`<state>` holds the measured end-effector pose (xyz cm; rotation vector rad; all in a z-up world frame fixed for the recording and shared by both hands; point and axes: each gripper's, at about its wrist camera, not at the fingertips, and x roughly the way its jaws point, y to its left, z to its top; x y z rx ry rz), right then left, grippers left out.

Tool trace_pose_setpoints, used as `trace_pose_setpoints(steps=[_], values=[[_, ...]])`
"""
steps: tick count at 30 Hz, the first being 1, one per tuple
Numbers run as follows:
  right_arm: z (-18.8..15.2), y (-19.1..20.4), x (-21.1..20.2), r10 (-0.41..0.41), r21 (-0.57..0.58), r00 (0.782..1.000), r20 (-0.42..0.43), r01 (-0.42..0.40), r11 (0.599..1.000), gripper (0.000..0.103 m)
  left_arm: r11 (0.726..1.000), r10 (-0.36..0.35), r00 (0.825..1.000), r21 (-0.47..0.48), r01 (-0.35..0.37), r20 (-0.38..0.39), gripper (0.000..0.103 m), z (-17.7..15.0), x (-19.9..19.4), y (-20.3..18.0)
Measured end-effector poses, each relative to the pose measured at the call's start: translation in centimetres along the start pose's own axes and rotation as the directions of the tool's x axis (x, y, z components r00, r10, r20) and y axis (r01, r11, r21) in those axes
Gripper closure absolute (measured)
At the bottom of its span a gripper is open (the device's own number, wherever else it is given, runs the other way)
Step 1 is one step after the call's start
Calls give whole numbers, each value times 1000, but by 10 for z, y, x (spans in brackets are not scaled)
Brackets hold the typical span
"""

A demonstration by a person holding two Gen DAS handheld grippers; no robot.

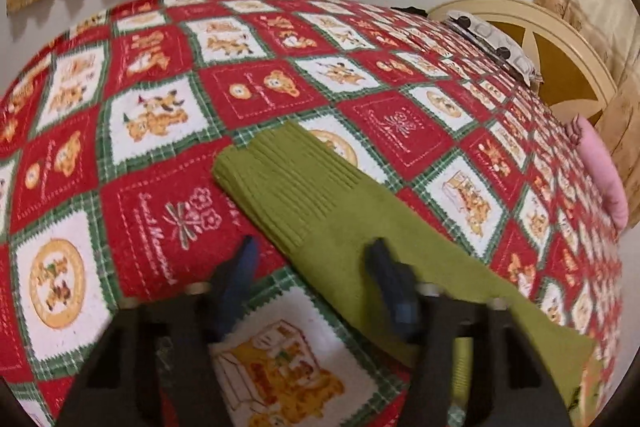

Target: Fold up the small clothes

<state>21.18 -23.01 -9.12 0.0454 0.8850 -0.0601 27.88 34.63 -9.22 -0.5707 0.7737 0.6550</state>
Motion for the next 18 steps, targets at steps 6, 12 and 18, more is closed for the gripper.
trace_pose_setpoints(steps=[6, 12, 18], values=[[0, 1, 0, 4, 3, 1000, 1, -4, 1000, 61, 997, -75, 997, 1, 75, -8, 92, 6, -5, -2], [0, 0, 0, 4, 4, 1000, 1, -4, 1000, 61, 966, -206, 976, 176, 191, 71, 93, -5, -45, -65], [0, -1, 0, 4, 4, 1000, 1, -4, 1000, 61, 843, -409, 910, 407, 352, 61, 94, -63, -109, -153]])
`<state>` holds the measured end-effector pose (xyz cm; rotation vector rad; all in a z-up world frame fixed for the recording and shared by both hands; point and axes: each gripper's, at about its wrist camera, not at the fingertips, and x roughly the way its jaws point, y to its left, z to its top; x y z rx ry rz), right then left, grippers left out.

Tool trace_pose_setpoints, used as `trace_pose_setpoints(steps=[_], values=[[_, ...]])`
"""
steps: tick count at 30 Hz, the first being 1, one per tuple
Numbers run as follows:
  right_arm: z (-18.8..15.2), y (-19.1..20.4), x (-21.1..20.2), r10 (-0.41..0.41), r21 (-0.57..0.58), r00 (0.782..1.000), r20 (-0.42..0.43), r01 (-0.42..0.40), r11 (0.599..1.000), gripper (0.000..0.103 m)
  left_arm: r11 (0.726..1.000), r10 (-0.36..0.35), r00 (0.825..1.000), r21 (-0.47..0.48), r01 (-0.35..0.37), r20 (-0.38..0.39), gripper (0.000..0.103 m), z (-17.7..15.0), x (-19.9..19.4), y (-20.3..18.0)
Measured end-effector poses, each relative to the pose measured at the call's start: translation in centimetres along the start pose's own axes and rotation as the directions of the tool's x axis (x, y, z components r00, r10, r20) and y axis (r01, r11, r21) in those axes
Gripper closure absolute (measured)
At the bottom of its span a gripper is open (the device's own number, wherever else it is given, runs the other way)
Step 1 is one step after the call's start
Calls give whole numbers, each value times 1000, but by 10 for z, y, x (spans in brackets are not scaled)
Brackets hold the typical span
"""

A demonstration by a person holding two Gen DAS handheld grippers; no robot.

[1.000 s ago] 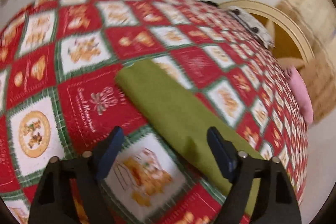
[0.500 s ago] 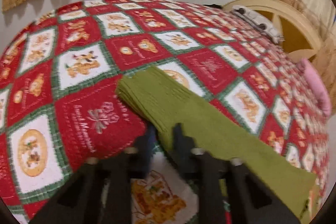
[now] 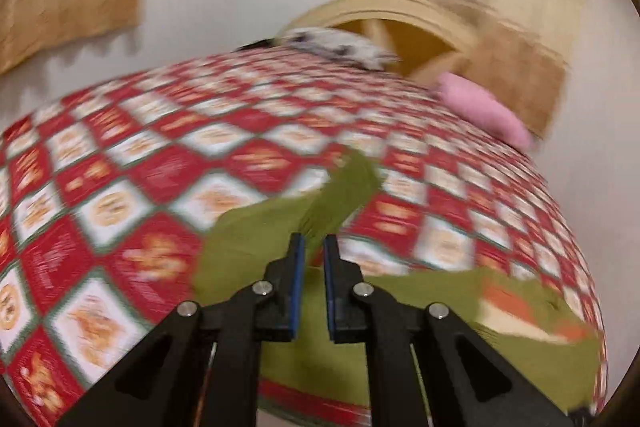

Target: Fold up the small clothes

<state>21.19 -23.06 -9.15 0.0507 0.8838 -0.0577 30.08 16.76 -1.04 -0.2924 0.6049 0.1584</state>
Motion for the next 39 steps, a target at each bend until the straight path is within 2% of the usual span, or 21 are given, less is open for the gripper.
trace_pose_setpoints(steps=[3, 5, 7, 10, 14, 16, 17, 18, 20, 22, 23, 24, 25, 26, 27, 29, 30, 32, 33, 35, 39], values=[[0, 0, 0, 1, 1, 1000, 0, -1, 1000, 61, 986, -83, 996, 146, 81, 10, 94, -16, -13, -65], [0, 0, 0, 1, 1, 1000, 0, -1, 1000, 61, 965, -145, 989, 220, 142, -3, 94, -32, -20, -102], [0, -1, 0, 2, 2, 1000, 0, -2, 1000, 61, 950, -172, 984, 257, 179, -52, 94, -50, -16, -128], [0, 0, 0, 1, 1, 1000, 0, -1, 1000, 61, 940, -174, 979, 277, 197, -107, 94, -70, -10, -143], [0, -1, 0, 1, 1, 1000, 0, -1, 1000, 61, 947, -145, 976, 262, 184, -162, 92, -83, -9, -129], [0, -1, 0, 0, 1, 1000, 0, 0, 1000, 61, 959, -118, 981, 238, 153, -154, 89, -83, -13, -117], [0, -1, 0, -2, -1, 1000, -1, 2, 1000, 61, 970, -105, 982, 201, 136, -157, 79, -78, -15, -99], [0, 0, 0, -6, -3, 1000, -1, 6, 1000, 61, 977, -103, 982, 170, 131, -159, 59, -79, -16, -91], [1, 3, 0, -19, -12, 1000, -5, 19, 1000, 61, 995, -65, 988, 59, 74, -141, 34, -70, -21, -50], [4, 9, -1, -57, -37, 998, -21, 56, 998, 61, 1000, 3, 996, 14, -2, -91, 33, -70, -25, -23], [10, 17, -5, -97, -53, 995, -22, 96, 994, 61, 998, 66, 996, -5, -66, -57, 33, -69, -28, -7], [15, 25, -13, -96, -51, 995, 2, 96, 994, 61, 992, 119, 992, -29, -120, -34, 33, -70, -29, 6], [20, 32, -20, -61, -38, 998, 31, 62, 997, 61, 983, 164, 986, -77, -165, -24, 33, -73, -29, 23], [30, 47, -32, 14, -19, 997, 73, -13, 1000, 61, 976, 169, 985, -131, -172, -34, 33, -76, -28, 36], [40, 66, -39, 77, -20, 992, 99, -75, 997, 61, 966, 154, 986, -203, -163, -60, 33, -80, -24, 49], [59, 110, -46, 177, -66, 977, 119, -170, 983, 61, 925, 142, 983, -338, -173, -116, 33, -87, -17, 73], [69, 136, -44, 235, -99, 966, 106, -225, 969, 61, 903, 136, 981, -390, -180, -136, 33, -91, -14, 83], [84, 180, -33, 327, -135, 943, 64, -317, 939, 61, 889, 105, 988, -435, -146, -116, 33, -93, -16, 87], [94, 212, -21, 386, -150, 922, 26, -378, 913, 61, 889, 102, 989, -437, -138, -106, 33, -94, -19, 85], [107, 257, 3, 441, -164, 897, -38, -441, 882, 61, 890, 98, 990, -436, -131, -97, 33, -95, -21, 83], [121, 328, 53, 496, -138, 854, -159, -517, 845, 60, 873, 58, 995, -479, -91, -83, 33, -98, -22, 91]])
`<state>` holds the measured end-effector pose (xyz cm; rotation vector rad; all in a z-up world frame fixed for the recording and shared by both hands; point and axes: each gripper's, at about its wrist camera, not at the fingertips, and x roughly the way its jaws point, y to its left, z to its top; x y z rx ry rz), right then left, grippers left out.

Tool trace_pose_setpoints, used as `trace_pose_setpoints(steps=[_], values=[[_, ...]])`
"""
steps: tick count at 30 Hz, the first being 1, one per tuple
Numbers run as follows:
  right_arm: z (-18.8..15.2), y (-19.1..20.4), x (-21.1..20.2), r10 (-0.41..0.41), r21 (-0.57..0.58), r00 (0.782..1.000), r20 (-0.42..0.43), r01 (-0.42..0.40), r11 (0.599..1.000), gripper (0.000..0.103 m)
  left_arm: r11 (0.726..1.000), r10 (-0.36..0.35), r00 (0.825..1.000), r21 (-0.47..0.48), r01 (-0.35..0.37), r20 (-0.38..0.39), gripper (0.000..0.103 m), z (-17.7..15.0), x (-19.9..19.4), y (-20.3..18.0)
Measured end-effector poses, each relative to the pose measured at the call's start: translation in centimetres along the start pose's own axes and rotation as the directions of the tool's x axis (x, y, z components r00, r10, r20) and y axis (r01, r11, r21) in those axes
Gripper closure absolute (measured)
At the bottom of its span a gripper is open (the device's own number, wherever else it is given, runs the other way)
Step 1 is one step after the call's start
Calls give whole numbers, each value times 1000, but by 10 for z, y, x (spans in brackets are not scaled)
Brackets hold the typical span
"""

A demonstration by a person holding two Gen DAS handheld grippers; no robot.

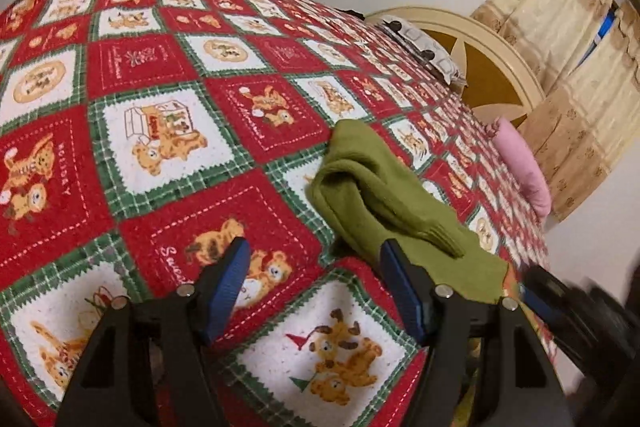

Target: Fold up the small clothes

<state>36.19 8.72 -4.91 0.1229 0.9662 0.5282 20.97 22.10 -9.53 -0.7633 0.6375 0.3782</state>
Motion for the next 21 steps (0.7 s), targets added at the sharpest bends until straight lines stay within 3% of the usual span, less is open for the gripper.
trace_pose_setpoints(steps=[6, 9, 10, 11, 12, 17, 21], values=[[12, 10, 73, -39, 31, 992, -118, 43, 999, 60, 999, -23, 1000, -26, 23, 1, 31, 4, 2, 5], [16, 21, 79, -78, -40, 994, -83, 75, 996, 61, 999, -31, 1000, -32, 31, 0, 29, 5, 3, 6], [17, 24, 81, -86, -65, 993, -82, 81, 995, 67, 999, -31, 1000, -31, 31, 1, 28, 5, 3, 6], [16, 29, 83, -100, -96, 992, -82, 92, 991, 89, 999, -32, 999, -31, 32, 1, 28, 5, 3, 5], [17, 31, 83, -91, -107, 992, -91, 81, 991, 94, 999, -33, 999, -31, 33, 1, 28, 5, 4, 5], [29, 37, 35, -79, -129, 996, 44, 84, 988, 94, 999, -32, 999, -28, 32, 3, 27, 6, 4, 5], [49, 40, -30, -93, -144, 977, 190, 121, 982, 94, 999, -35, 999, -12, 35, 4, 23, 6, 4, 1]])
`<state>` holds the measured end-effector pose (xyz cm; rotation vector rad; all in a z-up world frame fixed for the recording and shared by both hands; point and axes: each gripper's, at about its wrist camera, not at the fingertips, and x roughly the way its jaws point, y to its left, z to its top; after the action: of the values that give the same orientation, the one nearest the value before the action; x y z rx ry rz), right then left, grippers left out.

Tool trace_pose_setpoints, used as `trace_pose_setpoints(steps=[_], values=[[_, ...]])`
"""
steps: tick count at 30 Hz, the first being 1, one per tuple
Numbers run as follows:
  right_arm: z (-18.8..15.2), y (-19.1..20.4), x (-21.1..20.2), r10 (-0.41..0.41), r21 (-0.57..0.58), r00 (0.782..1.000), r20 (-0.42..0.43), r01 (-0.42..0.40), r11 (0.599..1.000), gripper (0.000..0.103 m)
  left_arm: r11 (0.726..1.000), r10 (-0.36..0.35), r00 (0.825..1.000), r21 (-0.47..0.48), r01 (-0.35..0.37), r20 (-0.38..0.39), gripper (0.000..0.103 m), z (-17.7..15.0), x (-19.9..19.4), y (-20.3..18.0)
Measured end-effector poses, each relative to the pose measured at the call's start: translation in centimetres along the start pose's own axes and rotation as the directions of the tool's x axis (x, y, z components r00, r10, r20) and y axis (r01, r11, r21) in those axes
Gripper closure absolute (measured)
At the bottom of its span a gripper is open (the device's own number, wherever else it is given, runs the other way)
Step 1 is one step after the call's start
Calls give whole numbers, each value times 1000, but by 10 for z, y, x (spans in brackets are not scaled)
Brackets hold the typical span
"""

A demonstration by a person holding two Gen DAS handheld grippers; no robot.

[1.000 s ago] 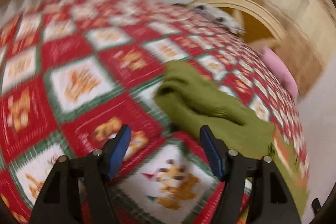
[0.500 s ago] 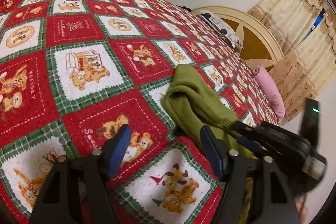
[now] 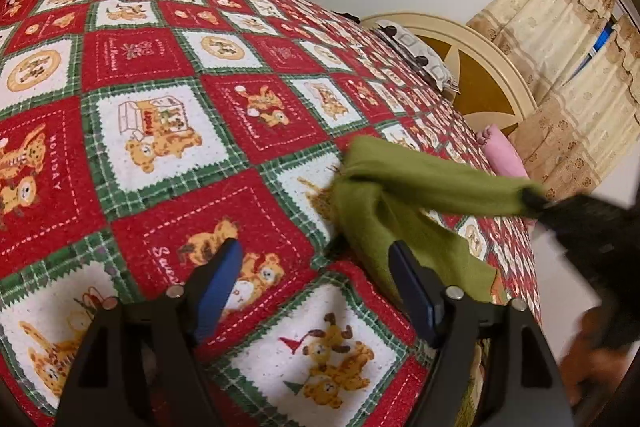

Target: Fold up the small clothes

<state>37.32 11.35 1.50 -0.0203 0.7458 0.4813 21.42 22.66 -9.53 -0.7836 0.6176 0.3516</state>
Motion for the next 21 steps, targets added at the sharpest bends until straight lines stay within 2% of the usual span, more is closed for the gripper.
trace_pose_setpoints(steps=[3, 6, 13, 16, 21], values=[[15, -10, -37, -31, -10, 997, 70, 31, 999, 94, 1000, 3, 1000, 19, -3, 2, 21, 0, 0, -4], [25, -26, -76, -101, -21, 985, 143, 105, 994, 94, 1000, 2, 1000, 31, -2, 1, 21, -1, 0, -5], [30, -68, -138, -196, 9, 956, 218, 198, 980, 94, 986, -57, 998, 153, 62, -37, 21, -6, 4, -28], [24, -85, -155, -218, 24, 951, 221, 218, 976, 94, 962, -111, 991, 241, 125, -70, 21, -12, 4, -45], [12, -113, -171, -256, 63, 944, 208, 249, 967, 94, 891, -169, 977, 403, 206, -127, 20, -26, 2, -77]])
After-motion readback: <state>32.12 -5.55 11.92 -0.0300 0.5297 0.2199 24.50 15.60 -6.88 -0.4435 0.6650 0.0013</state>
